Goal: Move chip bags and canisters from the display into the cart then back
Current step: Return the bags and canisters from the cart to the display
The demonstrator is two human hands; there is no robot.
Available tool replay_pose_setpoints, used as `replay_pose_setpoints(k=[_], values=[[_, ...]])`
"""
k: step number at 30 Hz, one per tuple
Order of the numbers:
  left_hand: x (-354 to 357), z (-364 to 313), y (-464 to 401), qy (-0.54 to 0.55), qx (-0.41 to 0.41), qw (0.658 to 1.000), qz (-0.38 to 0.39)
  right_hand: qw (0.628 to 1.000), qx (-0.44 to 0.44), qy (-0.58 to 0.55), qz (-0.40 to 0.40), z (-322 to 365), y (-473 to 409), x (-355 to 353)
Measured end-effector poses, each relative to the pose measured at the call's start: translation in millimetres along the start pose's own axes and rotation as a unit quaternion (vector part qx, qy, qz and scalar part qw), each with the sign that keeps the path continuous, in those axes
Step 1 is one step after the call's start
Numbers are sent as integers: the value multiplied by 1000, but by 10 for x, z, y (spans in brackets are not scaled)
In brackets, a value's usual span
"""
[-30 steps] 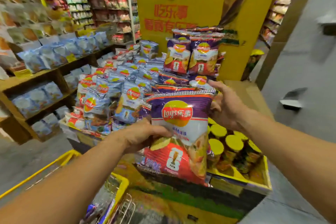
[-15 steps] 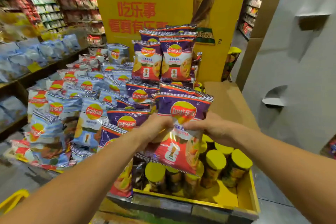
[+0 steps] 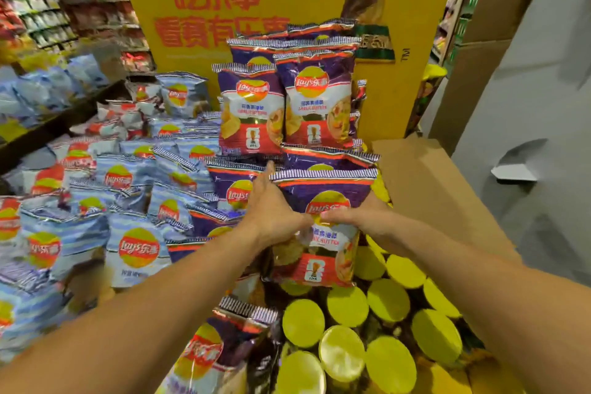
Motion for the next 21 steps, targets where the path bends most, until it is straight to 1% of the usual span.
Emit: replay_pose_setpoints(k=[1,2,3,4,5,6,7,8,9,10,11,12,16,18,19,21], values=[[-12,8,40,21,7,999,-27,1000,8,9,-2,-97,-76,19],[-61,9,89,52,21,996,-75,1000,14,19,-6,-123,-101,33],[-135,-9,136,73,43,988,-126,1000,19,22,-2,-113,-108,46],[-241,-75,224,67,82,979,-176,999,27,24,5,-120,-126,46],[-283,-144,273,29,149,965,-213,999,30,30,15,-114,-129,41],[-292,-272,346,-41,245,941,-231,998,33,45,13,-117,-142,34],[-210,-391,400,-128,336,908,-214,997,34,69,7,-135,-146,14],[-78,-451,424,-211,397,878,-165,995,31,91,7,-179,-165,11],[48,-449,419,-278,413,861,-106,993,30,109,18,-238,-164,20],[159,-387,366,-326,393,858,-49,991,31,123,33,-289,-147,40],[228,-325,299,-351,372,859,-10,988,36,142,48,-335,-131,55],[264,-305,245,-364,364,857,12,986,37,154,58,-315,-59,74],[278,-310,106,-450,356,815,74,967,73,230,80,-328,209,37],[302,-293,84,-486,347,796,96,951,74,276,122,-301,362,69],[309,-296,92,-486,341,798,102,937,66,315,137,-285,439,84],[276,-332,128,-451,333,823,94,903,50,403,139,-296,529,63]])
Point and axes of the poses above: each hand's wrist, its own y-axis away from the middle knuckle, its own x-axis out of the palm, z = x × y, the point moved 8 cm from there along -y, towards the middle knuckle, and after that the axes turned 7 degrees about -z, right-handed, at the moved point
